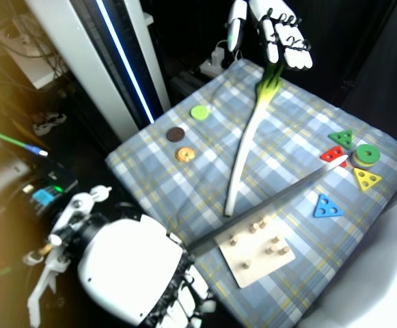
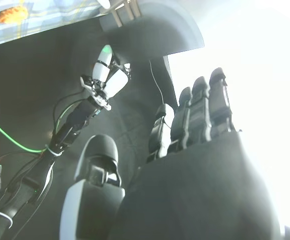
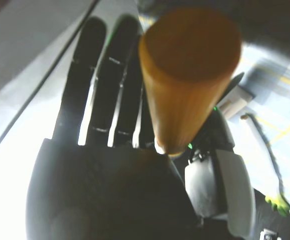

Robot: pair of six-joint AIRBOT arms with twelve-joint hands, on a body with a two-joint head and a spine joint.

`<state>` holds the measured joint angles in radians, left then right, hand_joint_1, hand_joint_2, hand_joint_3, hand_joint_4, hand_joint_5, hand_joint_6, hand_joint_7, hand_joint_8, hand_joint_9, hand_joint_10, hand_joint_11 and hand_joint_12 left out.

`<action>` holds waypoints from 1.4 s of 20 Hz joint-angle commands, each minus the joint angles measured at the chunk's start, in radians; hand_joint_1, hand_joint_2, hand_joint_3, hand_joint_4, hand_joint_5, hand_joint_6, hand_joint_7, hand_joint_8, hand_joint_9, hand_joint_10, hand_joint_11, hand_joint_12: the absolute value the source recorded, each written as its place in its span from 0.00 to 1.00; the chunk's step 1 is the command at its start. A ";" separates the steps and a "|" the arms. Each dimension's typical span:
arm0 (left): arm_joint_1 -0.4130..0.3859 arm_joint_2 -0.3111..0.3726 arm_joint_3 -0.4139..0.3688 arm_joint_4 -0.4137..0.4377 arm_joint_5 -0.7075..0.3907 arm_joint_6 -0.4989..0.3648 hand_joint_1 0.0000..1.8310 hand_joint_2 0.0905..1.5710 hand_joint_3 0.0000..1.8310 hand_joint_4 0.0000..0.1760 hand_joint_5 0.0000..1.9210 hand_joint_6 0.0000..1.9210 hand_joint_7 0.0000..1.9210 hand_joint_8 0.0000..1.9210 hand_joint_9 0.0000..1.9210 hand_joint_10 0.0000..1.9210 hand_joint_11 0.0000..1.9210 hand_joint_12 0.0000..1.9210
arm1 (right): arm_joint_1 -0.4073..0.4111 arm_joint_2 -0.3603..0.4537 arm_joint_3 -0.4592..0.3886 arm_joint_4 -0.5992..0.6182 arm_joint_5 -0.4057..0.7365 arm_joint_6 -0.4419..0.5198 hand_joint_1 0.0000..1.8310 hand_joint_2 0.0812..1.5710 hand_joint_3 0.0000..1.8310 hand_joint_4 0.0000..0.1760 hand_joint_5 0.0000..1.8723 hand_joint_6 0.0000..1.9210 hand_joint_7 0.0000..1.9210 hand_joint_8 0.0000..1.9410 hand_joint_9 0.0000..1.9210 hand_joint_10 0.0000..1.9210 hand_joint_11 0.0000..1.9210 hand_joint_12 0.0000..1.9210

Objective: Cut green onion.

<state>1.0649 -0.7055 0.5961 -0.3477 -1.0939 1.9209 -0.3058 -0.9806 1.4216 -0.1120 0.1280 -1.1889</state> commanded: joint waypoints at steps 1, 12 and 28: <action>-0.005 0.005 -0.004 0.026 -0.126 -0.006 0.00 0.81 0.00 1.00 0.00 0.00 0.00 0.00 0.00 0.00 0.00 0.00 | 0.003 0.015 0.002 0.003 0.110 -0.004 0.29 0.76 0.00 0.53 0.01 0.00 0.04 0.00 0.04 0.00 0.00 0.15; -0.001 0.005 -0.003 0.014 -0.137 -0.008 0.00 0.83 0.00 1.00 0.01 0.00 0.00 0.00 0.00 0.00 0.00 0.00 | 0.002 0.133 -0.122 0.003 0.211 -0.004 0.37 0.64 0.00 1.00 0.00 0.00 0.00 0.00 0.00 0.00 0.00 0.00; -0.044 -0.003 0.148 -0.062 -0.343 -0.403 0.04 0.75 0.00 0.85 0.00 0.00 0.00 0.00 0.00 0.00 0.00 0.00 | -0.559 0.260 -0.365 0.187 1.179 0.399 0.36 0.57 0.00 1.00 0.00 0.00 0.00 0.00 0.00 0.00 0.00 0.00</action>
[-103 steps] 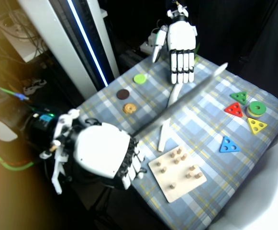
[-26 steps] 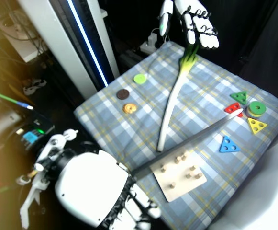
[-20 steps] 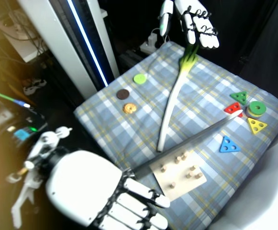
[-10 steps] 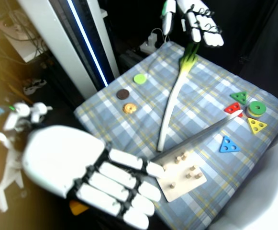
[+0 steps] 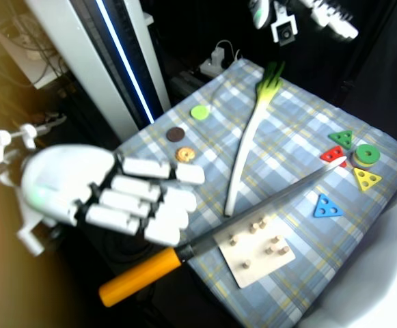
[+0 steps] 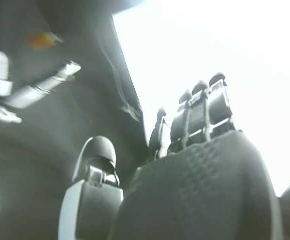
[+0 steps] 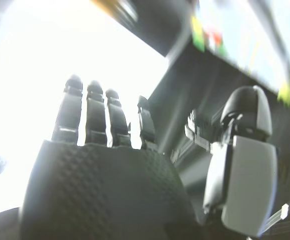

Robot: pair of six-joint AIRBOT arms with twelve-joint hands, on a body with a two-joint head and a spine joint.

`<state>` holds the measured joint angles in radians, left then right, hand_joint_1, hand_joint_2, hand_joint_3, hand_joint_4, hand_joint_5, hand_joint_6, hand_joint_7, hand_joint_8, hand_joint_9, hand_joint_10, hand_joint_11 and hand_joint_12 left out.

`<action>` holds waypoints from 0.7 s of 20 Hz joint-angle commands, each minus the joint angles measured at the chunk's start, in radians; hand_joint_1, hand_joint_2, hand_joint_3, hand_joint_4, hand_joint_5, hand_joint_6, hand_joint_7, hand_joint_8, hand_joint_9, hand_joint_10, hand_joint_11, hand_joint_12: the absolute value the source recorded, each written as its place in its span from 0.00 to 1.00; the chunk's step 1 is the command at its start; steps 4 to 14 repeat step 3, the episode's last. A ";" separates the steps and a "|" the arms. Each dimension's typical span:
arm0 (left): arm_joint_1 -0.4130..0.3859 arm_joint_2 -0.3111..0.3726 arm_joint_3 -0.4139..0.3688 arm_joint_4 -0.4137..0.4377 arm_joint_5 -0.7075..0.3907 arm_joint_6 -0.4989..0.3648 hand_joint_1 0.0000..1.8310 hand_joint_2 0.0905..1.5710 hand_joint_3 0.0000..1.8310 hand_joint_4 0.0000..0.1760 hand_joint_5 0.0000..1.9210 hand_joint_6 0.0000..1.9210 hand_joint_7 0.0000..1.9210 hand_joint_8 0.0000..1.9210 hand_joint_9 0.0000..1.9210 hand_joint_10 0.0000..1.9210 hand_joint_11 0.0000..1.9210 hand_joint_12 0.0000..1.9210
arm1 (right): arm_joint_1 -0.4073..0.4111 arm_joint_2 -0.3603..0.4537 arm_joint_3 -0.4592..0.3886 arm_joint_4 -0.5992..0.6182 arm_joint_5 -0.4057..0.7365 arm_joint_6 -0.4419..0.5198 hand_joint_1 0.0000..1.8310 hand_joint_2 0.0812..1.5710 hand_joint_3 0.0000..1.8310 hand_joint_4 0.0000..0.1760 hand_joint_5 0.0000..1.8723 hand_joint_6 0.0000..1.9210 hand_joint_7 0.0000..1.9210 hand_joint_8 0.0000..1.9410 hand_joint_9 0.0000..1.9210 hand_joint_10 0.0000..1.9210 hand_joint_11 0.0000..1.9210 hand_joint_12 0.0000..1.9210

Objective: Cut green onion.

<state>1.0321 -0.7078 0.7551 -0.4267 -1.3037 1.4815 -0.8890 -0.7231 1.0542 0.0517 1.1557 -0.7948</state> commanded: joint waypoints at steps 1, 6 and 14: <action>0.006 -0.002 0.014 0.032 -0.143 -0.083 0.10 0.72 0.00 0.72 0.00 0.00 0.00 0.00 0.00 0.00 0.00 0.00 | -0.010 -0.003 -0.009 0.032 0.196 0.007 0.35 0.57 0.00 1.00 0.00 0.00 0.00 0.00 0.00 0.00 0.00 0.00; 0.059 -0.003 0.045 0.067 -0.176 -0.289 0.12 0.69 0.00 0.60 0.00 0.00 0.00 0.00 0.00 0.00 0.00 0.00 | -0.044 -0.016 -0.036 0.030 0.264 0.007 0.34 0.57 0.00 1.00 0.00 0.00 0.00 0.00 0.00 0.00 0.00 0.00; 0.059 -0.003 0.045 0.067 -0.176 -0.289 0.12 0.69 0.00 0.60 0.00 0.00 0.00 0.00 0.00 0.00 0.00 0.00 | -0.044 -0.016 -0.036 0.030 0.264 0.007 0.34 0.57 0.00 1.00 0.00 0.00 0.00 0.00 0.00 0.00 0.00 0.00</action>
